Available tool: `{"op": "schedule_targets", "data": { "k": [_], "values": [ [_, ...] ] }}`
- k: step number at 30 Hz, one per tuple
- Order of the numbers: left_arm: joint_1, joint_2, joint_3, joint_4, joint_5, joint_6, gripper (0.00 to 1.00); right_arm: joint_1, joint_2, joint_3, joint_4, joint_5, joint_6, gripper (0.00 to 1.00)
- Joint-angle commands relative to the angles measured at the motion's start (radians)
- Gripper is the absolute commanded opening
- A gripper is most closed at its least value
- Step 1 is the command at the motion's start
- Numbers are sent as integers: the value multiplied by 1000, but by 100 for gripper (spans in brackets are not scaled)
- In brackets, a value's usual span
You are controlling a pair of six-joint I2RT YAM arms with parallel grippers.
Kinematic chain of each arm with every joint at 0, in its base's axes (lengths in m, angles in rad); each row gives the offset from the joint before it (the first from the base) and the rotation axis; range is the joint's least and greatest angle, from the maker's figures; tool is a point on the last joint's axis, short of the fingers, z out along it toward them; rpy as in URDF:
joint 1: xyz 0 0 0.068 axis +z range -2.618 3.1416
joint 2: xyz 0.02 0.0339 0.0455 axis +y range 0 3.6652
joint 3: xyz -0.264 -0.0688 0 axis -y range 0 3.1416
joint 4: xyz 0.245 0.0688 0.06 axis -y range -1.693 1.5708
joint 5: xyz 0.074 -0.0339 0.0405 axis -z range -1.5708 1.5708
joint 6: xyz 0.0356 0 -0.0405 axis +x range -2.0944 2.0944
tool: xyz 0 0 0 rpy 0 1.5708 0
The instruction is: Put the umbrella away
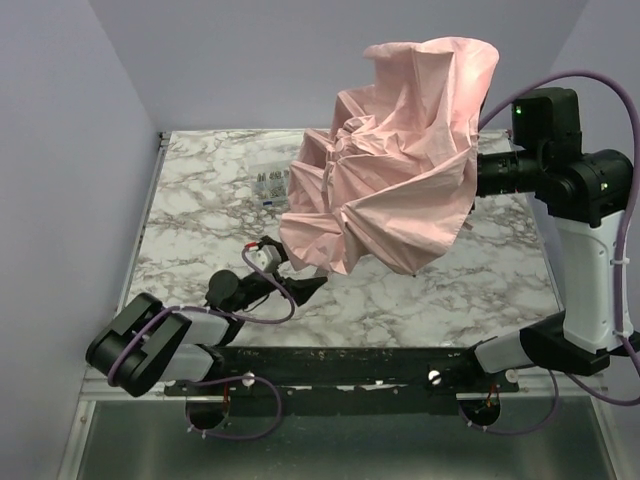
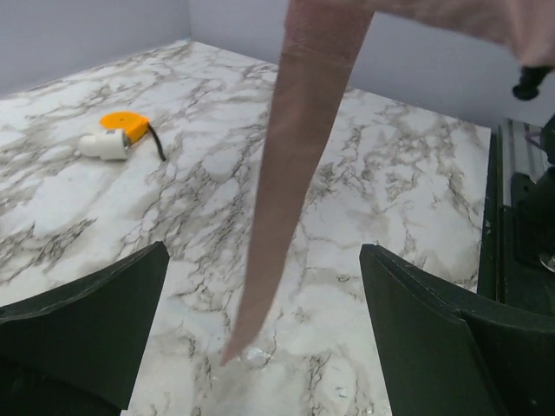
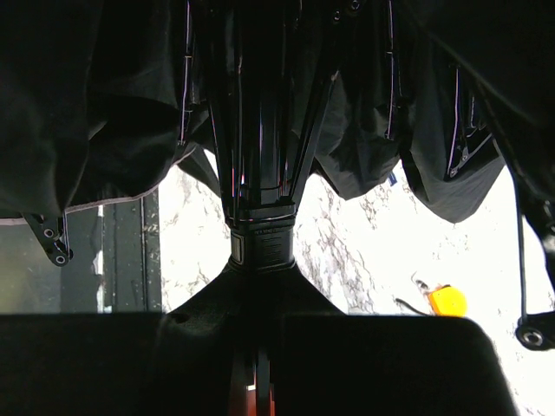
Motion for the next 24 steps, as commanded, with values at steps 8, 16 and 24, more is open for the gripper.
{"op": "schedule_targets", "data": {
  "k": [8,16,24],
  "values": [
    [-6,165,131,203,291,94,87,-4,-33,34,28,-96,23,0],
    [-10,264,218,204,401,24,75,-8,-29,28,28,-94,23,0],
    [-12,300,239,203,445,11,0,-19,-28,33,29,-91,24,0]
  ]
}}
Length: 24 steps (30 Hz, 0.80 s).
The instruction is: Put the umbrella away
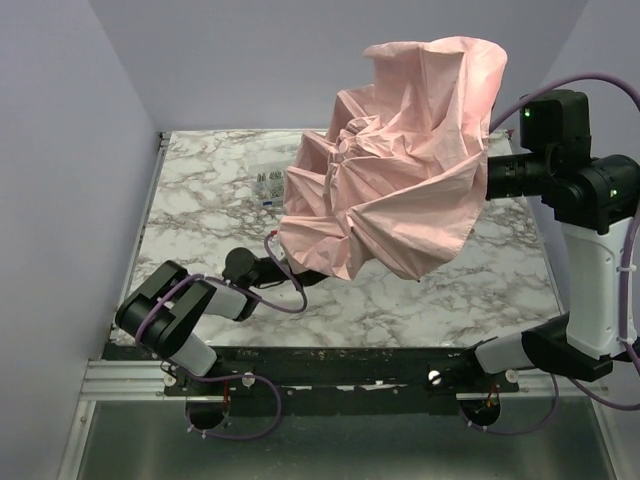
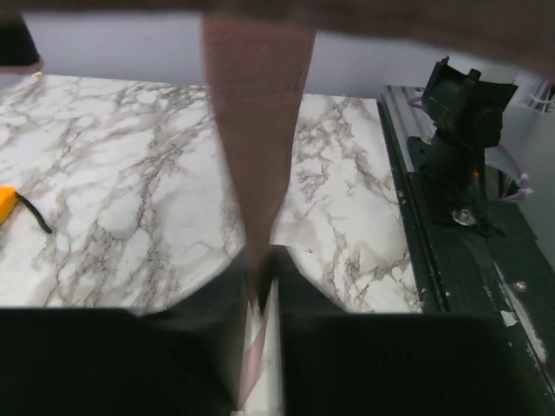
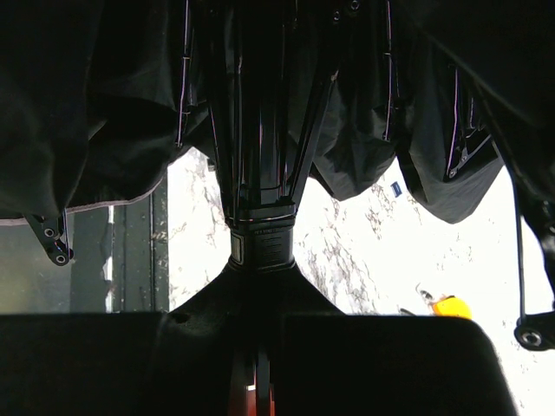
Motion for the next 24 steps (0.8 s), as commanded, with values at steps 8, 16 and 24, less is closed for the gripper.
{"op": "schedule_targets", "data": {
  "k": [8,16,24],
  "values": [
    [132,-92,-44,94,-94,154,0,-22,-56,-3,26,-105,21,0],
    [153,-327,18,-418,-134,513,0,-32,-160,-56,28,-177,49,0],
    [161,-420,179,-861,-119,808,0,-19,-192,-209,26,-153,44,0]
  ]
}}
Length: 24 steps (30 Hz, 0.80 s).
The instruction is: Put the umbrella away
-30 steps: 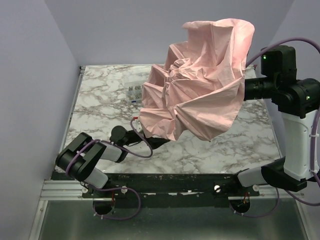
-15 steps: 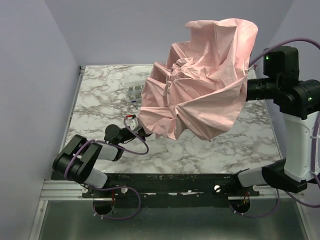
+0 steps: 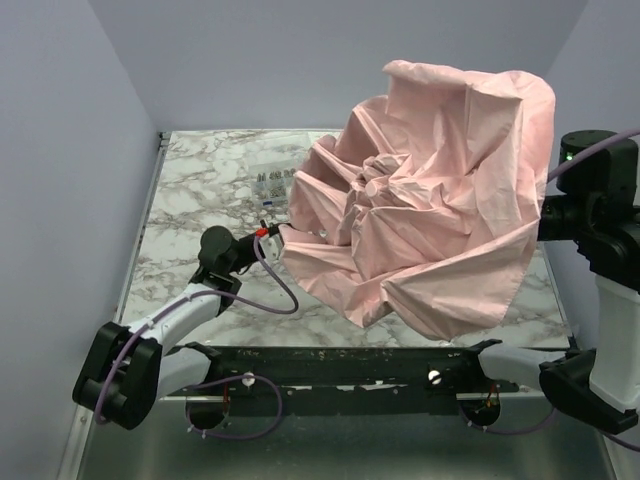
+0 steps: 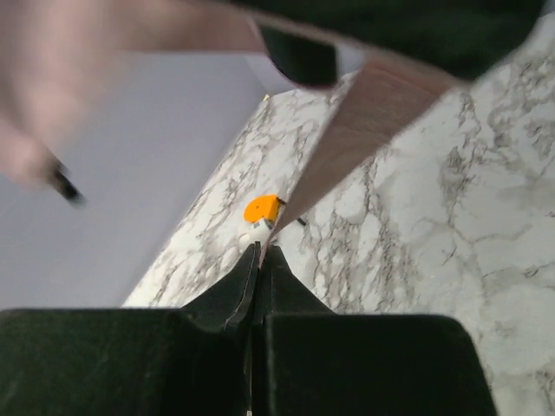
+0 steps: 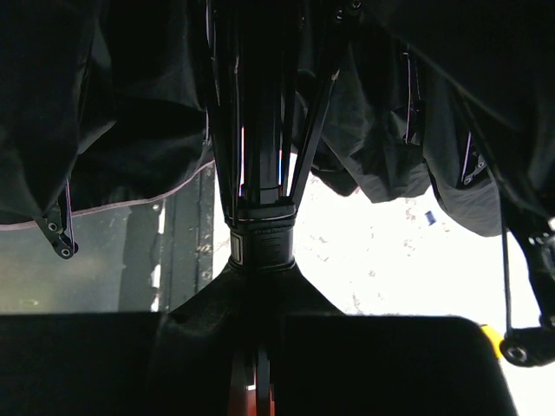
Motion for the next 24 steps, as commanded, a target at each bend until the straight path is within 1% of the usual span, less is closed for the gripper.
{"op": "schedule_targets", "data": {
  "k": [1,4,7,10,12,15,17,19,21,24],
  "values": [
    [17,-26,121,-393,11,268,0,16,7,-102,25,-7,2,0],
    [41,-35,170,-483,42,341,0,45,27,-174,24,19,-9,0],
    [57,-64,222,-606,74,425,0,85,67,-181,24,60,22,0],
    [60,-78,258,-740,118,478,0,91,81,-138,25,79,21,0],
    [61,-66,258,-790,152,494,0,91,91,-79,27,74,21,0],
    [57,-22,235,-763,197,492,0,91,113,-6,25,59,13,0],
    [49,15,232,-725,204,474,0,91,120,5,25,45,9,0],
    [41,57,244,-703,210,473,0,91,109,-10,25,45,2,1],
    [36,94,254,-652,217,445,0,91,90,-38,25,78,-10,0],
    [22,145,271,-582,187,427,0,91,68,-95,25,137,-23,0]
  ]
}}
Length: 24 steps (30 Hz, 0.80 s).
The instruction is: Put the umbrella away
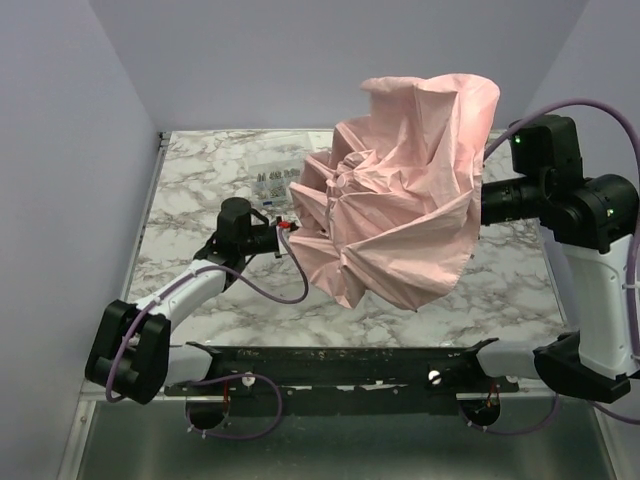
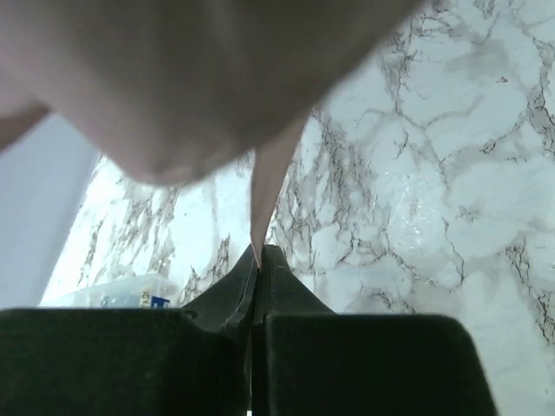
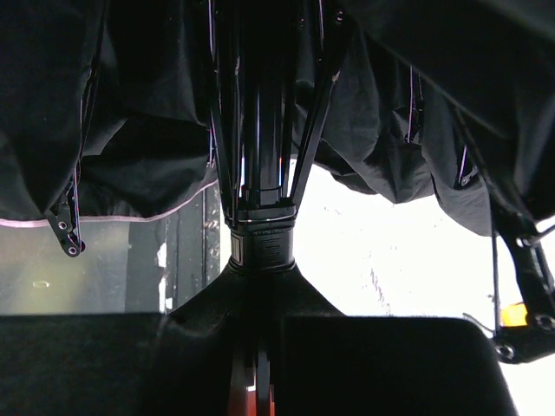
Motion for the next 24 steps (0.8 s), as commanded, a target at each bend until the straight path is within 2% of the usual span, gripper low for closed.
{"op": "schedule_targets", "data": {
  "k": [1,3,5,6,10,13,15,17,18,19,20,24],
  "values": [
    [-19,69,35,110,29,-19,0,6,-28,-67,22,65,-25,0],
    [-27,97,40,139,-4,-22,16,6,-36,-99,22,89,-29,0],
    [-29,116,38,161,-24,-32,26,6,-36,-117,22,117,-36,0],
    [-29,122,32,174,-40,-38,36,6,-33,-123,22,133,-42,0],
    [-30,97,-39,308,-104,-122,49,6,-2,-157,22,192,-67,0],
    [-28,34,-36,225,-134,-130,55,6,49,-120,22,193,-63,0],
    [-28,-27,-26,157,-144,-145,66,6,85,-57,22,198,-60,0],
    [-27,-91,-21,85,-134,-137,69,6,120,12,22,203,-61,0],
    [-28,-116,-20,52,-131,-136,74,6,138,45,22,202,-59,0],
    [-28,-144,-20,11,-136,-134,86,5,149,63,22,201,-61,0],
    [-27,-170,-22,-27,-148,-138,93,4,162,79,22,200,-60,0],
    [-24,-302,-40,-127,-280,-229,94,6,158,61,22,213,-73,0]
  ]
}}
